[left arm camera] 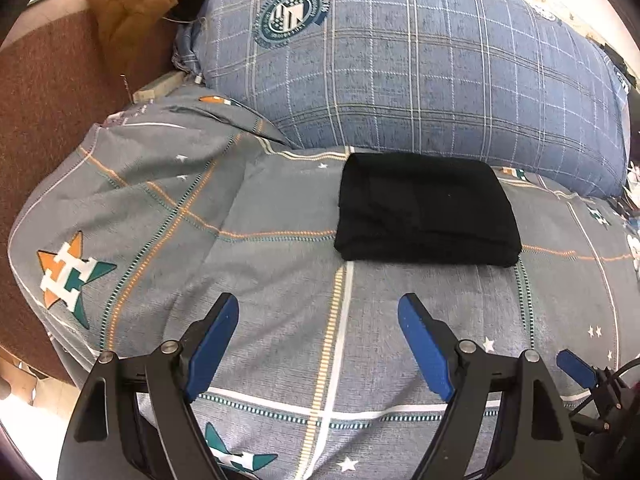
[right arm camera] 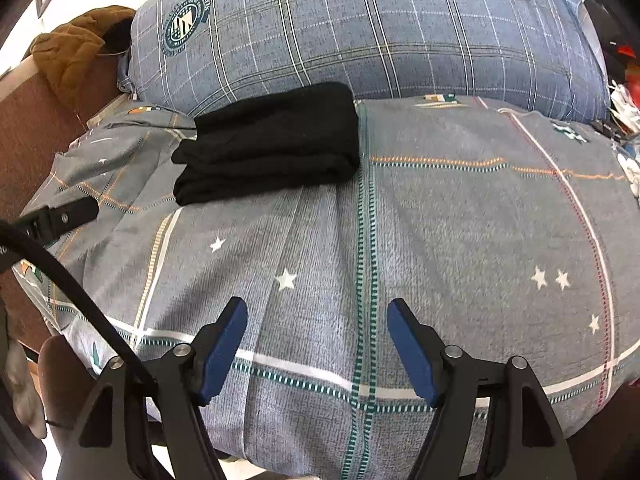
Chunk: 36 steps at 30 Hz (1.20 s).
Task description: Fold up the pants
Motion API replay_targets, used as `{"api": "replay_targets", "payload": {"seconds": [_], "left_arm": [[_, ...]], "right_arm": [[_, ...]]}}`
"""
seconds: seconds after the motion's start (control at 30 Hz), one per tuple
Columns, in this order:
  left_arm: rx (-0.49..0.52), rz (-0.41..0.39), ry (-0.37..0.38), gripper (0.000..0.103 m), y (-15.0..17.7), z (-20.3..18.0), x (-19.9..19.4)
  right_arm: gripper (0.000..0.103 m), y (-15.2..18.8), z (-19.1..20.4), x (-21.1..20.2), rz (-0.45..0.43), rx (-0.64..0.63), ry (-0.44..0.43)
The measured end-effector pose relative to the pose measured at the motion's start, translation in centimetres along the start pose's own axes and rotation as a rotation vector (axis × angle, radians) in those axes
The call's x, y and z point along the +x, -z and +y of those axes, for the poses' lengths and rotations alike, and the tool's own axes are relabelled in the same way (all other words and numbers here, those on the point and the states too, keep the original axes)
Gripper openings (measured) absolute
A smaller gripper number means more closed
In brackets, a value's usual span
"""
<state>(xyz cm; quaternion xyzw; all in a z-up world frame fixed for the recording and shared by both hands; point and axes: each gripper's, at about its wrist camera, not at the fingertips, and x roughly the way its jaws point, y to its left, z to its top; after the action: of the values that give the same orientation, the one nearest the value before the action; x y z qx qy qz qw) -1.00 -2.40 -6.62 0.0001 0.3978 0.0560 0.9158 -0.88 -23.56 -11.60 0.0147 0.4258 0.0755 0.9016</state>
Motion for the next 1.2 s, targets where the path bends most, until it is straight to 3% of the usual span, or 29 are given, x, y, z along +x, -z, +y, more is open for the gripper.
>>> {"api": "replay_targets", "payload": {"seconds": [0.57, 1.2], "left_arm": [[0.017, 0.125, 0.053, 0.081, 0.4, -1.7, 3.5], [-0.001, 0.161, 0.068, 0.081, 0.5, -1.1, 4.7]], "right_arm": [[0.08, 0.3, -0.4, 3.1, 0.088, 0.003, 0.017], [0.082, -1.0, 0.9, 3.2, 0.058, -0.078, 0.053]]}}
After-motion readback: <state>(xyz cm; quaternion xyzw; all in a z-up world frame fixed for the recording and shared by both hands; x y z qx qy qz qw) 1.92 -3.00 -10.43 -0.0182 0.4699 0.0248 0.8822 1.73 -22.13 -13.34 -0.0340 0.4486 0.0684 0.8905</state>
